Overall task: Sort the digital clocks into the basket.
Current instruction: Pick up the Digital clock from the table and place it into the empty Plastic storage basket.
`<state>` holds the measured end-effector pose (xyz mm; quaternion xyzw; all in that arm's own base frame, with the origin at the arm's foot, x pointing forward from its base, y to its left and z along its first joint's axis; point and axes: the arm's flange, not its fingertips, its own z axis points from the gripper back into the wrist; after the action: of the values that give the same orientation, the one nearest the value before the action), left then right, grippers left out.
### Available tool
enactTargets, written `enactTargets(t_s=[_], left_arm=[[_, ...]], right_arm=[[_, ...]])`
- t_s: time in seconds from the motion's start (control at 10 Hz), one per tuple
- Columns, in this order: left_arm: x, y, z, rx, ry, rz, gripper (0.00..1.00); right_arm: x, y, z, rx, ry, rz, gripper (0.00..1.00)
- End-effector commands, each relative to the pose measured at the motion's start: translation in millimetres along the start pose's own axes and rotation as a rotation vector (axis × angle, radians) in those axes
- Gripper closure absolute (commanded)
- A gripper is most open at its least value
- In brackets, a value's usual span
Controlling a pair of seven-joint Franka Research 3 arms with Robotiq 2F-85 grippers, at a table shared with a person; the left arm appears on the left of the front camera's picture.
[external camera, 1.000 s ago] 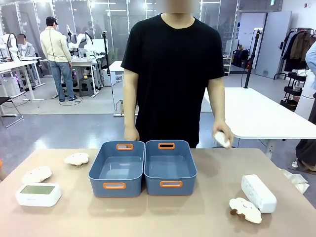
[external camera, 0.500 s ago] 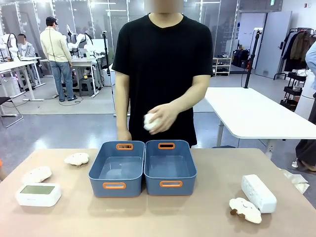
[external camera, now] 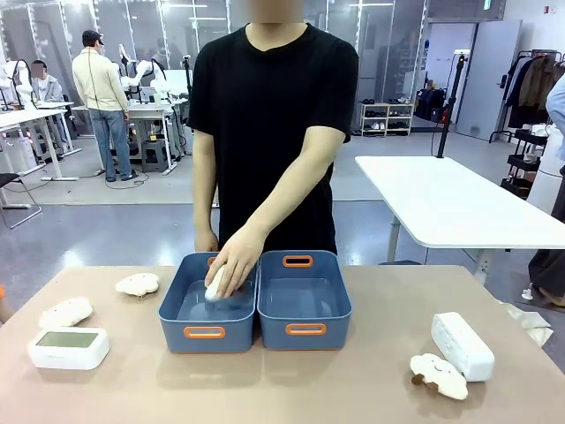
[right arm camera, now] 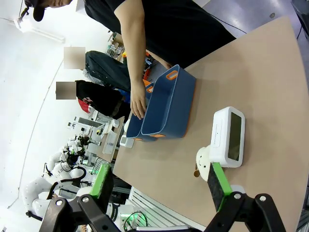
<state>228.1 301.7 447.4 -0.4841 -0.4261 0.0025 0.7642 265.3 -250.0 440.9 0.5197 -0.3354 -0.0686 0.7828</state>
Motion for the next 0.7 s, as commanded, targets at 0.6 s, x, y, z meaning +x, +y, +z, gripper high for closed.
enactTargets(t_s=[0.6], left_arm=[[19, -56, -102, 0.188, 0.419, -0.649, 0.00]], right_arm=[[-1, 0, 0, 0.004, 0.004, 0.003, 0.00]])
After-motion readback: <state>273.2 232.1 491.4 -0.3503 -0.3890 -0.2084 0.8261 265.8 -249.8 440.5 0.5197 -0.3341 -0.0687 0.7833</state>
